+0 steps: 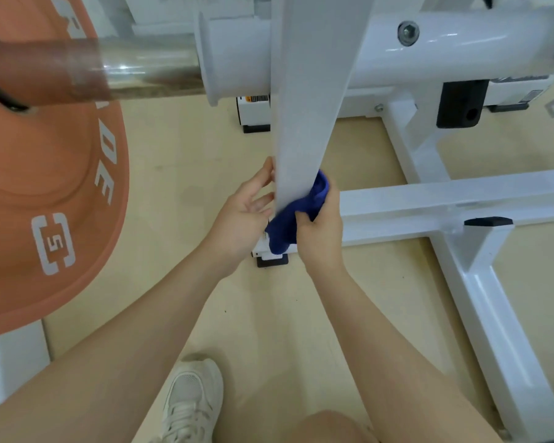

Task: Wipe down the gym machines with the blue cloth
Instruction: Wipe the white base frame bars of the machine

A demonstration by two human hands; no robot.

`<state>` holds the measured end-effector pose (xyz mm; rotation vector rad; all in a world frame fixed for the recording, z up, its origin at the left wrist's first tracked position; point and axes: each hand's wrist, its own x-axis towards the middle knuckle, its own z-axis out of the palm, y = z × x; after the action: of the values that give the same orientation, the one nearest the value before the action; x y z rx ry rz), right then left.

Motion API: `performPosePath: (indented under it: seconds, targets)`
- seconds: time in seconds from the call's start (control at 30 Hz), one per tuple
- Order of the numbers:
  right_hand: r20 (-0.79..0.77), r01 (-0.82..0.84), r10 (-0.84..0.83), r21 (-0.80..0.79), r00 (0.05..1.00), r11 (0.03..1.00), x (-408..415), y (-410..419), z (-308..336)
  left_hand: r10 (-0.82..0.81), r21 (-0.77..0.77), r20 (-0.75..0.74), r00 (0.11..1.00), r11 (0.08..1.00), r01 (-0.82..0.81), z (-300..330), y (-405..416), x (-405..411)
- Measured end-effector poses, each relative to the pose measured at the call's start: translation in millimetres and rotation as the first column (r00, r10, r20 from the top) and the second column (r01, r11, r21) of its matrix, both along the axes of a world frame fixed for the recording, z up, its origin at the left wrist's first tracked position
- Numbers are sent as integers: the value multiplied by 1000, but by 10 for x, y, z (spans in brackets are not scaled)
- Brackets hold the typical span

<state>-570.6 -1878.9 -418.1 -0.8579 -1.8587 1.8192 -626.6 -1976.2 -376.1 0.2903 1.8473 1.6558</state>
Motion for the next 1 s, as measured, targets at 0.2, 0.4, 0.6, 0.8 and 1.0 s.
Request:
performPosePath:
  seconds: [0.2,0.4,0.6,0.8,1.0]
  targets:
    - [-37,52,-51,20,998,998,57,-68,169,-24,-160,-120,992,987,5,88,-8,-65]
    - [-143,-17,39,147,989,989,108,187,1171,-168,-390,-225,960,918,69,695,25,-124]
    - [-329,25,48,214,943,976,15,133,1665,71,-209,-504,861,957,-201,1148,-7,-2]
    - [-72,-208,212,55,975,977,123,241,1350,145,46,-677,722,987,-156,1363,28,83]
    - [-406,-110,171,169,898,979,-19,282,2035,239,194,-553,798,969,-155,1366,105,176]
